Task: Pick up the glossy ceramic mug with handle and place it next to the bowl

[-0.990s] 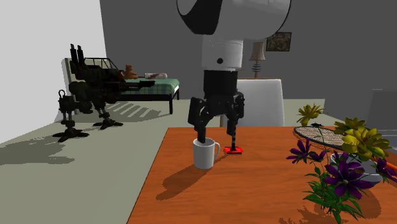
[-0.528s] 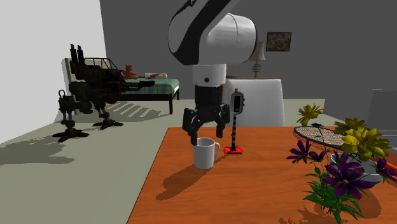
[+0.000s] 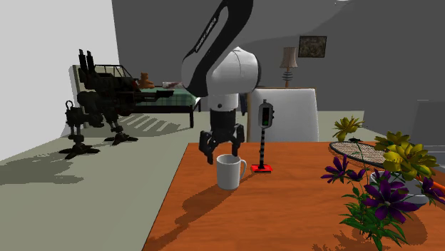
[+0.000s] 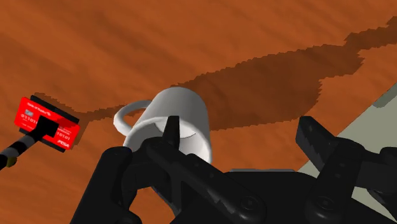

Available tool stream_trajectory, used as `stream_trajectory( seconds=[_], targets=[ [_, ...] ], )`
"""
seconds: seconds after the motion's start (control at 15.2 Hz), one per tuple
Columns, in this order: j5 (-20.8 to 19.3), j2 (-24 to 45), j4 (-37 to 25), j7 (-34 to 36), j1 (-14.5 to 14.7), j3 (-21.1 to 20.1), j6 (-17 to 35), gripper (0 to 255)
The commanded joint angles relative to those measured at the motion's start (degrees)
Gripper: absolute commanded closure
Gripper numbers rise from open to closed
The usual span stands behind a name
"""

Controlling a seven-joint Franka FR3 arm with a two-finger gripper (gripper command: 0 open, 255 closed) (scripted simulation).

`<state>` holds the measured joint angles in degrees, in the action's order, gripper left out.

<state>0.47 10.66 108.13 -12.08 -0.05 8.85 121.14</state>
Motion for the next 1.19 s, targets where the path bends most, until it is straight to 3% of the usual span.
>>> stream_trajectory(
  seconds=[0.0, 0.2, 0.66, 1.12],
  targets=[
    [0.4, 4.6, -4.5, -0.6, -0.4, 0.1, 0.5, 0],
    [0.7, 9.8, -10.0, -1.0, -1.0, 0.1, 0.5, 0],
    [1.2, 12.6, -8.0, -1.3, -1.3, 0.0, 5.2, 0],
    [1.2, 12.6, -8.0, -1.3, -1.3, 0.0, 5.2, 0]
  ],
)
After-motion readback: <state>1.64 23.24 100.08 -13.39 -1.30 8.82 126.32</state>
